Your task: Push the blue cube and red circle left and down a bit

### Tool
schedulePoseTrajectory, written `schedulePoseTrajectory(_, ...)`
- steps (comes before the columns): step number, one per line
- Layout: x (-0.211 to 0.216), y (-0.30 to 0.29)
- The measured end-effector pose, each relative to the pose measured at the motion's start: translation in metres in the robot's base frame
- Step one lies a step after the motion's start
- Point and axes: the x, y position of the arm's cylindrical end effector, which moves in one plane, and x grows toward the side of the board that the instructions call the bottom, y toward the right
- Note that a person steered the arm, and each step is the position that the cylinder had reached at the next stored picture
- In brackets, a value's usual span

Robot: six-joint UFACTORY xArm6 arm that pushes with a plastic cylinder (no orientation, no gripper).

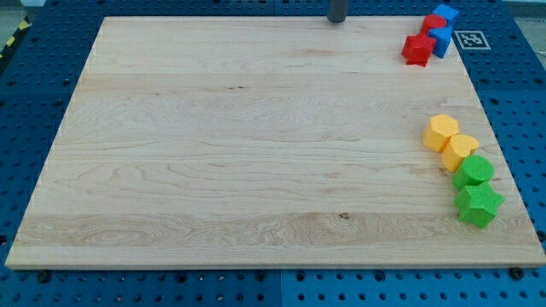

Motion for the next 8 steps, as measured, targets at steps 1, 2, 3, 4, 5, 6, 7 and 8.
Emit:
schedulePoseTrajectory(1, 0.0, 0.0)
schedulePoseTrajectory(2, -0.001, 0.007)
schedulePoseTrajectory(3, 0.021, -0.015)
schedulePoseTrajectory(4, 0.098, -0.011)
schedulePoseTrajectory(5, 0.179, 0.066)
schedulePoseTrajectory(6, 0.204, 0.205)
schedulePoseTrajectory(7, 0.202, 0.238)
schedulePoseTrajectory(8, 0.202, 0.238)
